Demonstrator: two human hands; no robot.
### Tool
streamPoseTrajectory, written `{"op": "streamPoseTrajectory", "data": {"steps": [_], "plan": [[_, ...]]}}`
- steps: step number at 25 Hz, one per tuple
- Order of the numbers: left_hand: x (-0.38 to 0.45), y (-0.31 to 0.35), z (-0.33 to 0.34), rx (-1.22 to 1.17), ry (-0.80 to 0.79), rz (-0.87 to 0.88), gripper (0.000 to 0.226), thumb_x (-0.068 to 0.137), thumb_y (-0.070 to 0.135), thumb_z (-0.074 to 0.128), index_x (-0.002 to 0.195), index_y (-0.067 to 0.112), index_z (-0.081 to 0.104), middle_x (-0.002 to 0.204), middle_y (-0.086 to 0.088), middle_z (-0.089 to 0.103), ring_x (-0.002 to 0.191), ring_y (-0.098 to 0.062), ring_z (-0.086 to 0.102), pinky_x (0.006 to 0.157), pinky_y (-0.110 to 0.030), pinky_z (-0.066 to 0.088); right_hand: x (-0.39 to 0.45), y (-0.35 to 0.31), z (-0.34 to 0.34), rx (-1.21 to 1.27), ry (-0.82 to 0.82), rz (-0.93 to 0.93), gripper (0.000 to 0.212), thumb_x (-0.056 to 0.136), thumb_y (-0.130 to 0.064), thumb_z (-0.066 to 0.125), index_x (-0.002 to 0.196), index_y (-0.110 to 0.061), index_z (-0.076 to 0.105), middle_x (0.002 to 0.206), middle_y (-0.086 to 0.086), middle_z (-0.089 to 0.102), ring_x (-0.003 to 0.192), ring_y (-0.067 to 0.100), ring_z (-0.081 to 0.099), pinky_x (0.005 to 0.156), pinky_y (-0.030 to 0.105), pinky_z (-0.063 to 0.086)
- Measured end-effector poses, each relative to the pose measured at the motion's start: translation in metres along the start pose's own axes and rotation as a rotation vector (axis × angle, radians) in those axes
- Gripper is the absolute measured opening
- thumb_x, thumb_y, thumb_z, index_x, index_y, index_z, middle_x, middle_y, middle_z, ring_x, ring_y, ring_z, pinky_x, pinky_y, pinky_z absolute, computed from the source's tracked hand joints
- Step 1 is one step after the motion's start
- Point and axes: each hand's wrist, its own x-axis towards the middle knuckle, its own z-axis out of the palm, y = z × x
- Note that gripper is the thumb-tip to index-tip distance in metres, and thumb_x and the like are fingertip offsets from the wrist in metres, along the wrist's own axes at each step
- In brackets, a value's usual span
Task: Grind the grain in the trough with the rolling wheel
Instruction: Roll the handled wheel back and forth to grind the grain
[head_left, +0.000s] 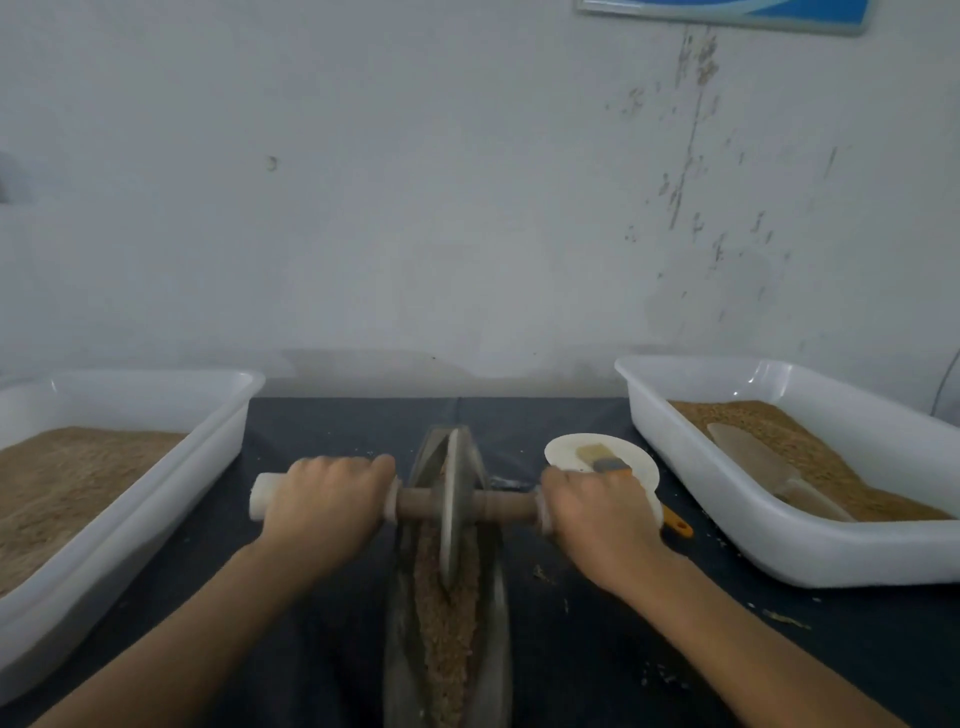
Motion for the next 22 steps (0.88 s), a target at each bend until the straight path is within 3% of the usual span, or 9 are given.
{"op": "streamPoseTrajectory", "data": {"steps": [4,6,9,11,12,14,17,20,22], "plan": [[0.041,-0.006,0.009,-0.029,0.030,-0.097,0.017,0.088,0.031,0.052,0.085,0.026,0.037,0.088,0.005,0.062,0.077,-0.022,0.059,0.065,-0.034,0.042,0.060,0.002,-0.002,-0.001,0.051,0.088,0.022,0.085,-0.021,0.063,0.102,-0.017,0.050,0.092,0.003,0.066,0.080,0.026,0.062,0.059,0.033,0.035],[0.022,-0.004,0.003,-0.023,0.025,-0.087,0.025,0.085,0.035,0.056,0.085,0.028,0.032,0.086,0.006,0.060,0.073,-0.018,0.057,0.062,-0.031,0.035,0.039,0.001,0.002,0.034,0.023,0.075,0.023,0.084,-0.024,0.066,0.100,-0.019,0.050,0.081,-0.002,0.061,0.068,0.020,0.056,0.053,0.030,0.034],[-0.043,0.005,-0.009,-0.053,0.141,0.108,0.059,0.047,0.039,0.081,0.077,0.034,0.030,0.060,0.011,0.041,0.047,-0.009,0.043,0.045,-0.022,0.022,-0.031,-0.001,0.002,0.101,0.141,-0.066,0.044,0.053,-0.036,0.085,0.077,-0.027,0.049,0.054,-0.009,0.045,0.043,0.008,0.036,0.038,0.020,0.020],[-0.065,0.002,-0.016,-0.111,0.205,0.162,0.073,0.026,0.039,0.082,0.072,0.036,0.025,0.056,0.014,0.021,0.044,-0.005,0.019,0.050,-0.014,0.003,-0.056,0.000,-0.004,0.137,0.164,-0.143,0.055,0.032,-0.037,0.087,0.071,-0.028,0.049,0.050,-0.008,0.047,0.038,0.006,0.041,0.033,0.023,0.032],[-0.067,-0.001,-0.015,-0.140,0.171,0.150,0.073,0.027,0.039,0.082,0.071,0.036,0.024,0.055,0.014,0.019,0.045,-0.004,0.015,0.053,-0.013,0.000,-0.056,0.000,-0.006,0.129,0.151,-0.153,0.055,0.033,-0.035,0.087,0.072,-0.026,0.050,0.052,-0.008,0.049,0.040,0.008,0.044,0.033,0.027,0.037],[-0.053,-0.003,-0.010,-0.084,0.028,0.094,0.060,0.046,0.044,0.081,0.068,0.037,0.025,0.054,0.014,0.026,0.043,-0.005,0.020,0.046,-0.015,0.006,-0.033,-0.003,-0.009,0.053,0.057,-0.124,0.043,0.055,-0.028,0.083,0.082,-0.023,0.050,0.066,-0.005,0.057,0.051,0.014,0.051,0.042,0.029,0.036],[-0.002,-0.008,0.020,-0.052,0.048,-0.065,0.031,0.081,0.045,0.060,0.074,0.036,0.031,0.065,0.012,0.044,0.055,-0.005,0.041,0.052,-0.025,0.028,0.031,0.000,-0.003,-0.019,0.086,-0.040,0.029,0.079,-0.021,0.069,0.099,-0.019,0.048,0.086,0.001,0.063,0.073,0.022,0.060,0.053,0.030,0.033],[0.039,-0.009,0.019,-0.043,0.015,-0.142,0.021,0.085,0.037,0.057,0.082,0.029,0.038,0.077,0.008,0.054,0.068,-0.017,0.052,0.060,-0.031,0.035,0.065,0.002,0.002,0.011,0.083,0.053,0.026,0.084,-0.023,0.066,0.103,-0.017,0.049,0.093,0.002,0.065,0.082,0.025,0.063,0.062,0.033,0.039],[0.038,-0.007,0.012,-0.054,0.016,-0.129,0.022,0.085,0.037,0.056,0.085,0.030,0.036,0.081,0.008,0.054,0.070,-0.015,0.051,0.063,-0.030,0.033,0.054,0.001,0.004,0.039,0.045,0.066,0.027,0.084,-0.020,0.066,0.104,-0.017,0.049,0.093,0.002,0.065,0.080,0.022,0.062,0.064,0.033,0.042]]}}
